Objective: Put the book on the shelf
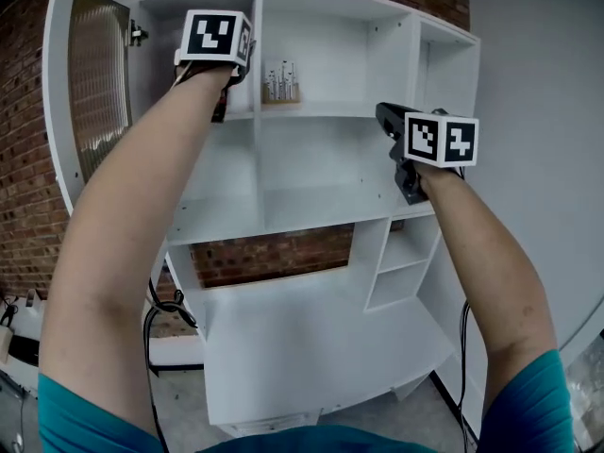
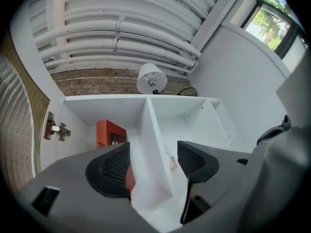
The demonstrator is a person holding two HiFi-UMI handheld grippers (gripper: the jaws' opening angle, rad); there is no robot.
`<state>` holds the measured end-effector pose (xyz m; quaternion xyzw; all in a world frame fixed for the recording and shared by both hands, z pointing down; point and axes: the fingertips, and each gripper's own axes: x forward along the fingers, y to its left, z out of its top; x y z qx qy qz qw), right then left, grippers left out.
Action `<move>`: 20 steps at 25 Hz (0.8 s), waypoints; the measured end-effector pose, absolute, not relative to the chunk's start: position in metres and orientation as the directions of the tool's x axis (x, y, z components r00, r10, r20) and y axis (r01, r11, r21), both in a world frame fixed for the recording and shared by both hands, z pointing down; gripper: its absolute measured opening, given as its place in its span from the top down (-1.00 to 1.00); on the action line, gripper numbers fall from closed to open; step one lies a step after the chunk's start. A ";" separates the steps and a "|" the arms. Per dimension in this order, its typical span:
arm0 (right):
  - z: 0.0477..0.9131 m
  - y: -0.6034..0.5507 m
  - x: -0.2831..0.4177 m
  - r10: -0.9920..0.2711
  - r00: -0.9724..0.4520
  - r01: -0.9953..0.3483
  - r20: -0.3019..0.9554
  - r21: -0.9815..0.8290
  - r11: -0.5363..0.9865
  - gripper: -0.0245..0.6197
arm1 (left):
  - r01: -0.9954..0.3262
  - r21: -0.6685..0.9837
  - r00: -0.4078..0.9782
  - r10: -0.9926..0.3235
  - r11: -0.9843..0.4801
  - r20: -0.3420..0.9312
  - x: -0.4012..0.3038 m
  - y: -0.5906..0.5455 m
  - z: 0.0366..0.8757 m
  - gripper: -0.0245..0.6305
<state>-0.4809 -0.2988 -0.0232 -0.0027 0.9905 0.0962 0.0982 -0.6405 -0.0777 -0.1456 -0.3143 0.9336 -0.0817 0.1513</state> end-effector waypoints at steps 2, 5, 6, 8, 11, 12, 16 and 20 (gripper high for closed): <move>-0.018 -0.312 -0.450 -0.009 -0.981 -0.044 -0.192 0.180 0.983 0.85 | -0.598 -0.238 -0.731 -0.643 0.765 -0.230 -0.613 -0.097 -0.141 0.02; -0.008 -0.332 -0.402 -0.041 -0.981 -0.073 -0.191 0.166 0.983 0.85 | -0.668 -0.228 -0.672 -0.706 0.709 -0.224 -0.571 -0.132 -0.129 0.02; -0.003 -0.339 -0.385 -0.056 -0.980 -0.087 -0.189 0.164 0.983 0.85 | -0.696 -0.226 -0.645 -0.731 0.682 -0.221 -0.556 -0.147 -0.122 0.03; 0.010 -0.355 -0.346 -0.097 -0.979 -0.127 -0.178 0.169 0.977 0.85 | -0.756 -0.223 -0.579 -0.787 0.616 -0.214 -0.525 -0.181 -0.103 0.03; 0.034 -0.378 -0.281 -0.180 -0.971 -0.208 -0.159 0.186 0.960 0.85 | -0.851 -0.211 -0.447 -0.874 0.481 -0.189 -0.475 -0.238 -0.064 0.09; 0.043 -0.385 -0.260 -0.205 -0.967 -0.232 -0.152 0.185 0.955 0.85 | -0.880 -0.205 -0.397 -0.900 0.429 -0.178 -0.458 -0.257 -0.049 0.14; 0.080 -0.405 -0.204 -0.244 -0.964 -0.261 -0.109 0.187 0.947 0.85 | -0.960 -0.176 -0.195 -0.972 0.217 -0.135 -0.402 -0.316 0.018 0.38; 0.133 -0.432 -0.132 -0.348 -0.935 -0.354 -0.065 0.212 0.911 0.85 | -0.989 -0.144 0.021 -0.998 -0.012 -0.062 -0.332 -0.372 0.107 0.46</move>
